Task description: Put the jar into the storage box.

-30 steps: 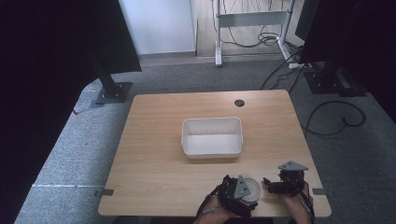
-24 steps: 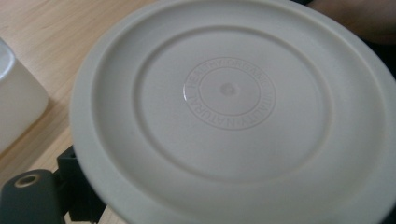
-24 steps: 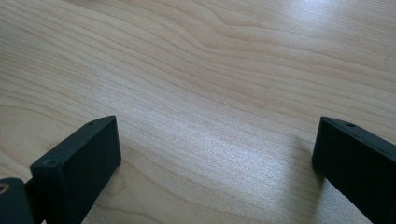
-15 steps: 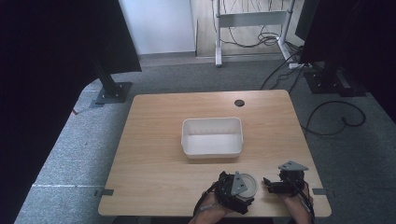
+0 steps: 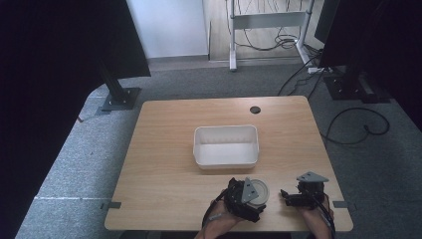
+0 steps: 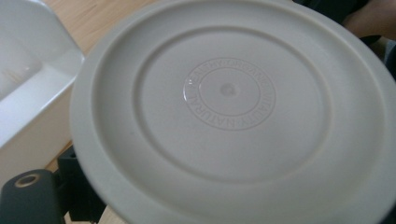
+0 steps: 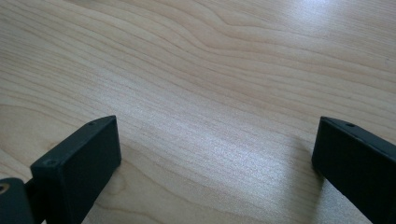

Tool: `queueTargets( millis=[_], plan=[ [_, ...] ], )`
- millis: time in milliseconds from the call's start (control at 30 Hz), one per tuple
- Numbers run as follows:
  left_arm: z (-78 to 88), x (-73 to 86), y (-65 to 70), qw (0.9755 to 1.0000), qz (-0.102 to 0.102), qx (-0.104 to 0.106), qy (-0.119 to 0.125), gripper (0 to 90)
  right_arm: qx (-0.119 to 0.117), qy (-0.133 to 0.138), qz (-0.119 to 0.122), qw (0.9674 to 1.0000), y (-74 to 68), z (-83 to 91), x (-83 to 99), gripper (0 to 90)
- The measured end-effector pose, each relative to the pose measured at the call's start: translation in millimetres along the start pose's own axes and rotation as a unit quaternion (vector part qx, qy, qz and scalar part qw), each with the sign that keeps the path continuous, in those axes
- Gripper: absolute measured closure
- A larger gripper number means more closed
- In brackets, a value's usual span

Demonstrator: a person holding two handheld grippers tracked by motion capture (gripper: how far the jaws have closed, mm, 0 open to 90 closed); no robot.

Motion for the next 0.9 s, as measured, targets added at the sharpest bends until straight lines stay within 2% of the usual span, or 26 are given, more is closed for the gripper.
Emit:
queueTargets(
  millis=[500,900],
  plan=[
    [13.4,-0.5,-19.4,0.9998,0.013,-0.017,0.003,10.2,0.000,0.000,0.000,1.0000,0.0,0.0,0.0,0.8],
    [25.4,-2.6,-38.8,0.9991,0.019,-0.039,0.004,10.2,0.000,0.000,0.000,1.0000,0.0,0.0,0.0,0.8]
  ],
)
Point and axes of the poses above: each handheld gripper's, and its own axes: z roughly backward along the jaws, x roughly out of its underside, y roughly to its right, the point moved 2 cm from there along -z, roughly forward along the jaws, and after that the axes turned 10 degrees about x, right-handed, at the moved point
